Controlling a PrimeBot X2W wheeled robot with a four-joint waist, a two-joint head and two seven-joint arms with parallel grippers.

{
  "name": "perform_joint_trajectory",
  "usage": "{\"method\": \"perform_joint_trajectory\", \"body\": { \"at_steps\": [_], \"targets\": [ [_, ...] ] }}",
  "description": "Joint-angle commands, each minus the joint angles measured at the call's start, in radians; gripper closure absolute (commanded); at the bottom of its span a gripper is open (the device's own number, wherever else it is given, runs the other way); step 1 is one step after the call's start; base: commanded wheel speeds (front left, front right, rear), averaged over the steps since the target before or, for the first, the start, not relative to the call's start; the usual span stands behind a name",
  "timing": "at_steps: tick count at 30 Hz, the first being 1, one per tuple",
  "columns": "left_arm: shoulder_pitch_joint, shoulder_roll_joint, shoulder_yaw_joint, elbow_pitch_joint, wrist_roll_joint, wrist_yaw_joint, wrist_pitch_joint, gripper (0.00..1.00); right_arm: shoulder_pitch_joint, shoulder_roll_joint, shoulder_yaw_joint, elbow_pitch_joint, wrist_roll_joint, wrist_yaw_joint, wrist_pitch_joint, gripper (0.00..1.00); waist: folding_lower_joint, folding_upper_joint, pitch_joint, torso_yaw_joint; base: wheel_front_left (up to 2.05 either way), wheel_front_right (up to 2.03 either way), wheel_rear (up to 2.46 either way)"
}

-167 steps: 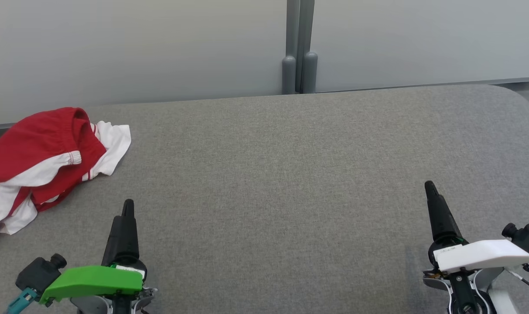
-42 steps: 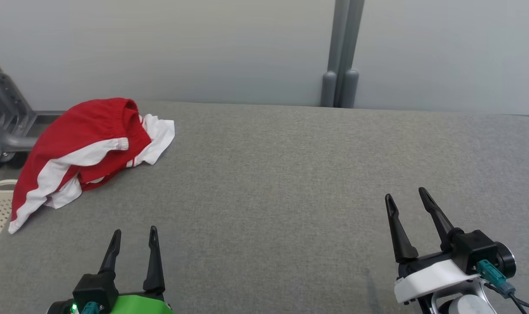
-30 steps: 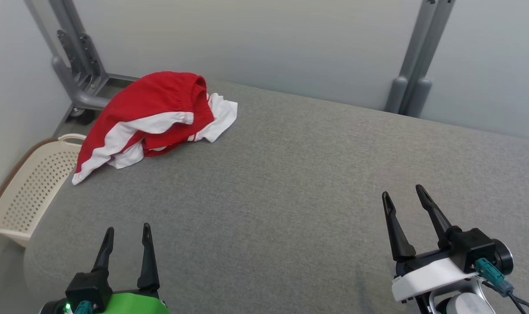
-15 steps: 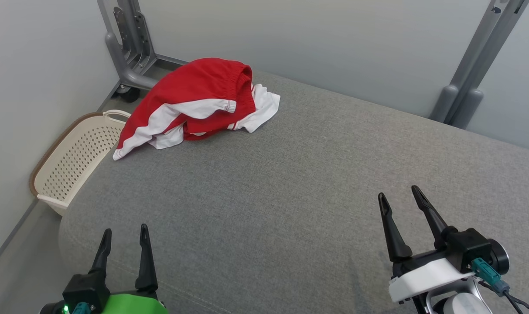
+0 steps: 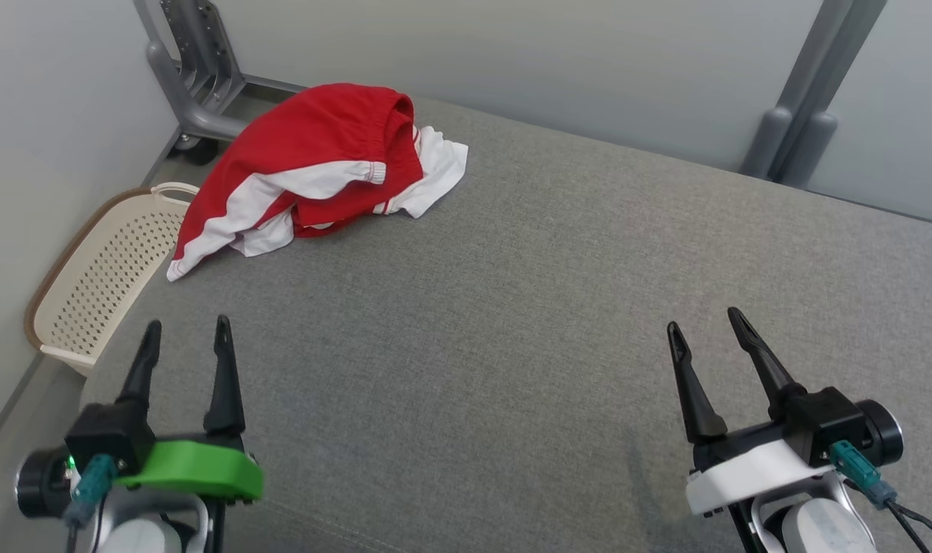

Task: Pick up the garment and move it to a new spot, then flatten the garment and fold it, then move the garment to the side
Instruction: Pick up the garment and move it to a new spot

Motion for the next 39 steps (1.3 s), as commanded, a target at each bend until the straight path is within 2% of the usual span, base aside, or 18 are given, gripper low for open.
{"method": "perform_joint_trajectory", "body": {
  "at_steps": [1, 5, 10, 13, 20, 30, 39],
  "targets": [
    [-0.065, 0.024, 0.012, -0.009, -0.007, -0.012, 0.012, 0.00, -0.026, -0.005, -0.002, -0.009, -0.017, 0.000, -0.003, 0.00, 0.0000, 0.0041, 0.053, -0.036, 0.00, 0.00, 0.00],
    [-0.197, 0.076, 0.031, -0.008, 0.003, -0.027, 0.051, 0.00, -0.063, -0.005, -0.005, -0.015, -0.047, 0.000, -0.003, 0.00, 0.0000, 0.0041, 0.117, -0.072, 0.00, 0.00, 0.00],
    [-0.386, 0.146, 0.035, 0.060, 0.025, -0.050, 0.123, 0.00, -0.117, -0.005, -0.005, -0.021, -0.084, 0.000, -0.003, 0.00, 0.0000, 0.0041, 0.201, -0.122, 0.00, 0.00, 0.00],
    [-0.497, 0.167, 0.033, 0.128, 0.022, -0.067, 0.156, 0.00, -0.150, -0.005, 0.006, -0.034, -0.093, 0.000, -0.003, 0.00, 0.0000, 0.0041, 0.242, -0.156, 0.00, 0.00, 0.00],
    [-0.643, 0.194, 0.016, 0.300, 0.006, -0.112, 0.217, 0.00, -0.201, -0.005, 0.026, -0.074, -0.102, 0.000, -0.003, 0.00, 0.0000, 0.0041, 0.309, -0.225, 0.00, 0.00, 0.00],
    [-0.763, 0.231, -0.045, 0.595, -0.009, -0.174, 0.261, 0.00, -0.235, -0.005, 0.031, -0.102, -0.117, 0.000, -0.003, 0.00, 0.0000, 0.0041, 0.367, -0.302, 0.00, 0.00, 0.00],
    [-0.804, 0.252, -0.085, 0.768, 0.006, -0.176, 0.254, 0.00, -0.221, -0.005, 0.022, -0.110, -0.131, 0.000, 0.000, 0.00, 0.0000, 0.0041, 0.389, -0.332, 0.00, 0.00, 0.00]
  ]
}}
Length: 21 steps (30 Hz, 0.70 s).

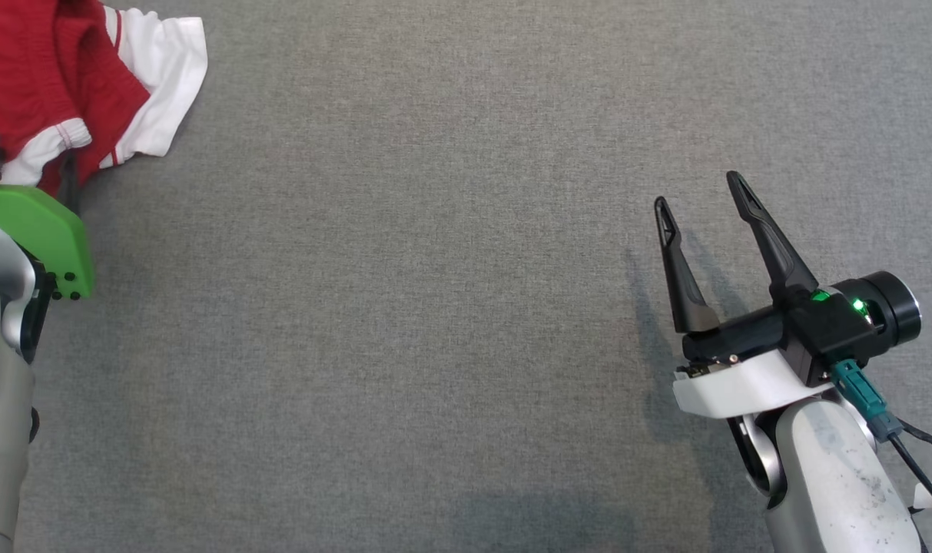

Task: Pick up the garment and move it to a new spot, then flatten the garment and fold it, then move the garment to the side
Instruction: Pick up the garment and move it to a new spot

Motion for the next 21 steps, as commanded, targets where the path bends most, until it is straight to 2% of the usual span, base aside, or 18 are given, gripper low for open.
{"method": "perform_joint_trajectory", "body": {
  "at_steps": [1, 7, 8, 9, 10, 14, 21],
  "targets": [
    [-0.019, 0.002, -0.001, 0.021, -0.003, 0.003, -0.010, 0.00, -0.002, -0.004, -0.002, -0.007, -0.007, 0.000, 0.000, 0.00, -0.0001, 0.0041, 0.013, -0.013, 0.00, 0.00, 0.00],
    [-0.046, -0.010, 0.014, 0.108, -0.023, 0.028, -0.034, 0.00, -0.008, -0.004, -0.001, -0.015, -0.012, 0.000, 0.004, 0.00, -0.0001, 0.0041, 0.025, -0.021, 0.00, 0.00, 0.00],
    [-0.051, -0.012, 0.018, 0.117, -0.027, 0.036, -0.044, 0.50, -0.009, -0.004, -0.002, -0.015, -0.012, 0.000, 0.004, 0.00, -0.0001, 0.0041, 0.026, -0.021, 0.00, 0.00, 0.00],
    [-0.056, -0.011, 0.020, 0.128, -0.026, 0.045, -0.054, 0.71, -0.009, -0.004, -0.002, -0.015, -0.013, 0.000, 0.004, 0.00, -0.0001, 0.0041, 0.026, -0.021, 0.00, 0.00, 0.00],
    [-0.060, -0.010, 0.021, 0.136, -0.024, 0.053, -0.066, 1.00, -0.010, -0.004, -0.002, -0.013, -0.015, 0.000, 0.004, 0.00, -0.0001, 0.0041, 0.025, -0.022, 0.00, 0.00, 0.00],
    [-0.079, -0.009, 0.023, 0.166, -0.027, 0.070, -0.098, 1.00, -0.010, -0.004, -0.003, -0.006, -0.018, 0.000, 0.004, 0.00, -0.0001, 0.0041, 0.007, -0.023, 0.00, 0.00, 0.00],
    [-0.109, 0.002, 0.017, 0.186, -0.025, 0.072, -0.142, 1.00, 0.000, -0.004, 0.000, 0.008, -0.002, 0.000, 0.003, 0.00, -0.0001, 0.0041, -0.043, -0.024, 0.00, 0.00, 0.00]
  ]
}}
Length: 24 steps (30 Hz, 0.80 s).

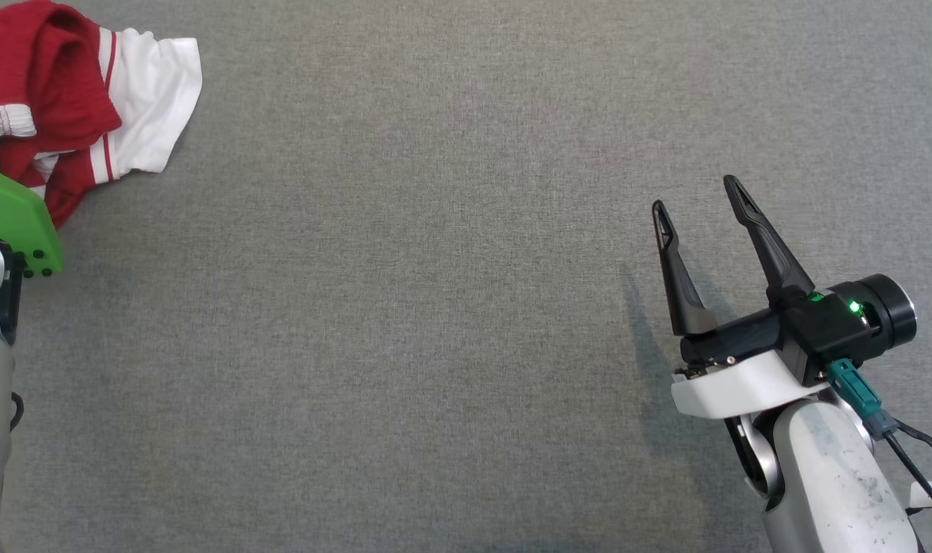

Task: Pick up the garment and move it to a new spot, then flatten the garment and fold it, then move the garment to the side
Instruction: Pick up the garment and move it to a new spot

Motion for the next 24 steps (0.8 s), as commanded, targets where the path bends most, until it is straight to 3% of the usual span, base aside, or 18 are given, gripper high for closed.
{"method": "perform_joint_trajectory", "body": {
  "at_steps": [1, 11, 19, 24],
  "targets": [
    [-0.018, 0.006, 0.000, 0.003, 0.001, 0.004, -0.009, 1.00, 0.004, -0.004, -0.001, 0.004, 0.006, 0.000, -0.001, 0.00, -0.0001, 0.0041, -0.028, -0.001, 0.00, 0.00, 0.00],
    [-0.057, 0.015, -0.053, -0.038, 0.028, -0.027, -0.040, 1.00, 0.049, -0.004, -0.012, 0.038, 0.052, 0.000, -0.005, 0.00, -0.0001, 0.0041, -0.174, -0.020, 0.00, 0.00, 0.00],
    [-0.070, -0.029, -0.112, -0.156, 0.031, -0.053, -0.013, 1.00, 0.101, -0.004, -0.047, 0.040, 0.090, 0.000, -0.006, 0.00, -0.0001, 0.0041, -0.276, -0.053, 0.00, 0.00, 0.00],
    [-0.010, -0.095, -0.155, -0.246, 0.015, -0.062, 0.017, 1.00, 0.128, -0.004, -0.064, 0.036, 0.101, 0.000, -0.006, 0.00, -0.0001, 0.0041, -0.302, -0.076, 0.00, 0.00, 0.00]
  ]
}}
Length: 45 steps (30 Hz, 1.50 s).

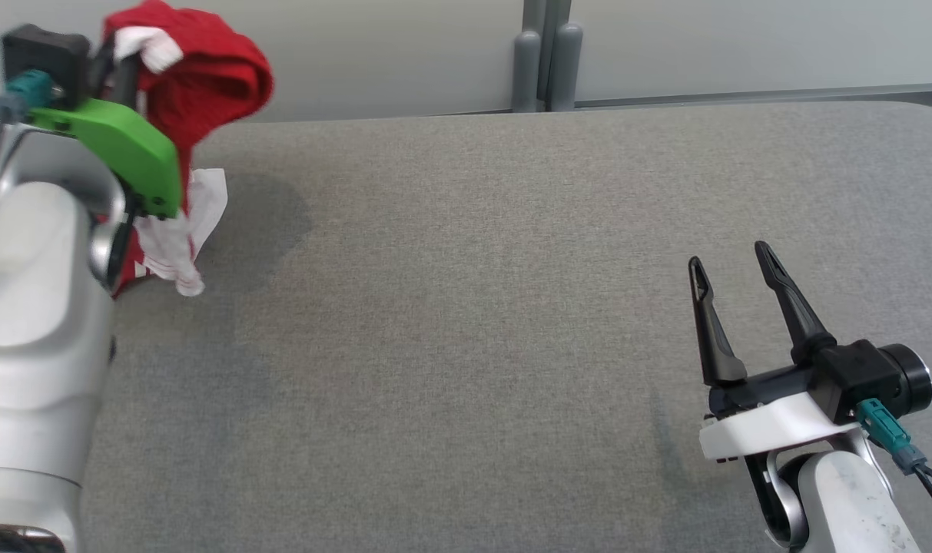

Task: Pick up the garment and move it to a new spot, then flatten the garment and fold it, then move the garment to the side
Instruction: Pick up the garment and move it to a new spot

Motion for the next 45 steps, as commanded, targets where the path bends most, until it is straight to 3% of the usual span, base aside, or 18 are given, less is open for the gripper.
{"method": "perform_joint_trajectory", "body": {
  "at_steps": [1, 9, 13, 20, 29, 35, 36, 37, 38, 39, 45],
  "targets": [
    [0.031, -0.019, -0.008, -0.014, -0.009, -0.004, 0.003, 1.00, 0.016, -0.004, -0.005, -0.003, 0.009, 0.000, -0.003, 0.00, 0.0000, 0.0041, -0.021, -0.025, 0.00, 0.00, 0.00],
    [0.179, -0.206, -0.080, -0.061, -0.046, 0.023, 0.002, 1.00, 0.016, -0.004, -0.006, -0.003, 0.018, 0.000, -0.003, 0.00, 0.0000, 0.0041, -0.006, -0.077, 0.00, 0.00, 0.00],
    [0.233, -0.259, -0.131, -0.016, -0.074, 0.032, -0.015, 1.00, -0.004, -0.003, 0.008, 0.002, 0.025, 0.000, -0.003, 0.00, 0.0000, 0.0041, 0.014, -0.119, 0.00, 0.00, 0.00],
    [0.285, -0.274, -0.253, -0.003, -0.188, 0.059, -0.043, 1.00, -0.015, -0.003, 0.008, 0.008, 0.032, 0.000, -0.003, 0.00, 0.0000, 0.0041, 0.035, -0.181, 0.00, 0.00, 0.00],
    [0.231, -0.273, -0.471, -0.047, -0.417, 0.181, -0.096, 1.00, -0.041, -0.003, 0.029, 0.026, 0.047, 0.000, -0.003, 0.00, 0.0000, 0.0041, 0.053, -0.269, 0.00, 0.00, 0.00],
    [0.204, -0.272, -0.601, -0.024, -0.525, 0.224, -0.120, 1.00, -0.051, -0.003, 0.042, 0.036, 0.057, 0.000, -0.003, 0.00, 0.0000, 0.0041, 0.064, -0.310, 0.00, 0.00, 0.00],
    [0.208, -0.272, -0.626, -0.022, -0.541, 0.224, -0.122, 0.91, -0.050, -0.003, 0.042, 0.038, 0.059, 0.000, -0.003, 0.00, 0.0000, 0.0041, 0.066, -0.314, 0.00, 0.00, 0.00],
    [0.213, -0.272, -0.653, -0.022, -0.554, 0.220, -0.121, 0.64, -0.050, -0.003, 0.041, 0.040, 0.060, 0.000, -0.003, 0.00, 0.0000, 0.0041, 0.070, -0.316, 0.00, 0.00, 0.00],
    [0.218, -0.272, -0.675, -0.025, -0.574, 0.216, -0.123, 0.26, -0.050, -0.003, 0.039, 0.041, 0.062, 0.000, -0.003, 0.00, 0.0000, 0.0041, 0.072, -0.318, 0.00, 0.00, 0.00],
    [0.225, -0.271, -0.697, -0.029, -0.595, 0.212, -0.123, 0.00, -0.051, -0.003, 0.036, 0.042, 0.063, 0.000, -0.003, 0.00, 0.0000, 0.0041, 0.074, -0.318, 0.00, 0.00, 0.00],
    [0.210, -0.271, -0.793, -0.043, -0.680, 0.204, -0.150, 0.00, -0.049, -0.003, 0.019, 0.053, 0.062, 0.000, -0.003, 0.00, 0.0000, 0.0041, 0.075, -0.303, 0.00, 0.00, 0.00]
  ]
}}
